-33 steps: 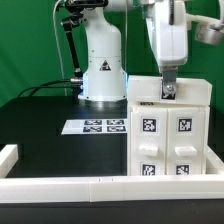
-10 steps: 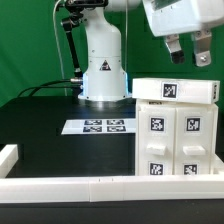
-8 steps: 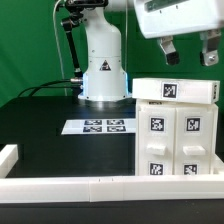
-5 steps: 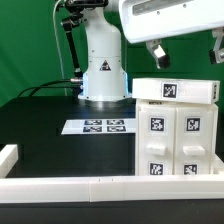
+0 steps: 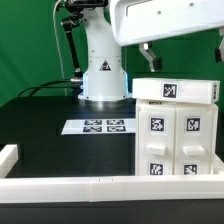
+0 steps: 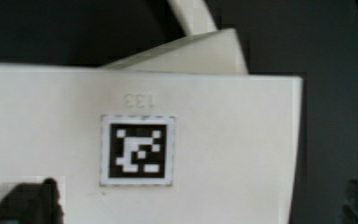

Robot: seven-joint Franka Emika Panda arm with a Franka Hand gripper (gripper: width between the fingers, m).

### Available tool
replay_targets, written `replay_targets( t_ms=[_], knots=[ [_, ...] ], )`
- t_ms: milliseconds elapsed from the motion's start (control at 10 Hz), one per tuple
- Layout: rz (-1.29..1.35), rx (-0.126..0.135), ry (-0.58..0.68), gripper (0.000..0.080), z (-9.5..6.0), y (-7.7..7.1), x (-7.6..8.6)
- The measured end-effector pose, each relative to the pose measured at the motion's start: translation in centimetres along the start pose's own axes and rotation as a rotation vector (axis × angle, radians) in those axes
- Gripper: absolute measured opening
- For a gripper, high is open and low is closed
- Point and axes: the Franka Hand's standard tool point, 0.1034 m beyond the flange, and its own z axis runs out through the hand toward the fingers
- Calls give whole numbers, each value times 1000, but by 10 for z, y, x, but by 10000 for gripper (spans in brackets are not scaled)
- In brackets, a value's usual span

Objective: Assemble cabinet

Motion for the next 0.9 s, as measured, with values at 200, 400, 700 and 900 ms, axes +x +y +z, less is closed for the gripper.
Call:
replay_targets(
  t_ms=[200, 400, 700, 900],
  knots=[
    [-246, -7, -2, 796, 2, -2, -2],
    [-445, -15, -5, 796, 3, -2, -2],
    [-682, -36, -16, 796, 7, 0, -5],
    [-804, -37, -21, 796, 10, 4, -6]
  ],
)
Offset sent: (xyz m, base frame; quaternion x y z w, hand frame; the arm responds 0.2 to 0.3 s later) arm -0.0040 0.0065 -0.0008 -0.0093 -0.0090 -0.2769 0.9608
